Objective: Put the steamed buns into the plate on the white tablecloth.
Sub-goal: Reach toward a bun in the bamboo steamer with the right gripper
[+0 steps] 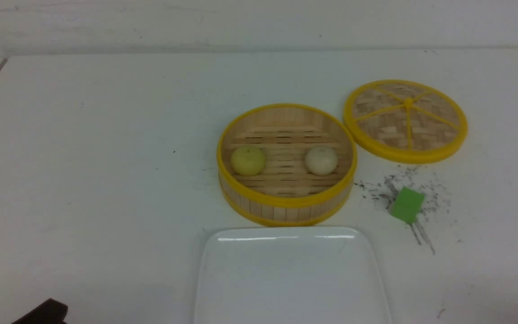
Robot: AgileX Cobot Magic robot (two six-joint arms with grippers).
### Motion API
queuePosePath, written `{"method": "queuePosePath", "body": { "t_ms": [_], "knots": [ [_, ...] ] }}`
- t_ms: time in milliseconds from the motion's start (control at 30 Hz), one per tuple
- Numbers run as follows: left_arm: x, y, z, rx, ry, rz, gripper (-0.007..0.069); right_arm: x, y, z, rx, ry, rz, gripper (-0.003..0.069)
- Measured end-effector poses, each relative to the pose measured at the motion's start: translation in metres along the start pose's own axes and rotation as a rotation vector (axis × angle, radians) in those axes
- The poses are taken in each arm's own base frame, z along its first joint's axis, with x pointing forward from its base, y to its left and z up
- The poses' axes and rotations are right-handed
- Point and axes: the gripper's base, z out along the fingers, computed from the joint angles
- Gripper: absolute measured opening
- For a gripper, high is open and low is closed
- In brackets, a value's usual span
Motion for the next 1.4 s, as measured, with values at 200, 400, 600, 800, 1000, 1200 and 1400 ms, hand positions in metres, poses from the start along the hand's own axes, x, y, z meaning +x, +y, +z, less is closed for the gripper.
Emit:
{"method": "queuePosePath", "body": {
  "t_ms": [200,400,600,800,1000,1200,1400],
  "knots": [
    [-0.001,-0.006,-0.002,0.014,-0.002,0.058,0.0211,-0.013,0.031,-0.01,-0.122,-0.063,-0.086,0.0221],
    [-0.019,-0.078,-0.029,0.167,-0.098,0.403,0.0067,-0.044,0.104,-0.035,-0.188,-0.171,-0.605,0.0019],
    [-0.026,-0.1,-0.004,-0.175,0.153,0.578,0.0002,-0.05,0.126,-0.004,0.085,0.223,-0.777,-0.0005],
    [-0.025,-0.087,0.039,-0.593,0.613,0.629,0.0002,-0.036,0.121,0.049,0.245,0.695,-0.666,0.0001],
    [-0.031,-0.092,0.08,-0.624,0.806,0.73,0.0002,-0.005,0.137,0.092,-0.028,0.97,-0.69,0.0003],
    [-0.03,-0.094,0.107,-0.57,0.863,0.72,0.0014,0.031,0.162,0.154,-0.136,1.068,-0.801,0.0011],
    [-0.029,-0.093,0.111,-0.567,0.87,0.708,0.0027,0.042,0.18,0.222,-0.042,1.049,-0.983,0.0069]
  ]
}}
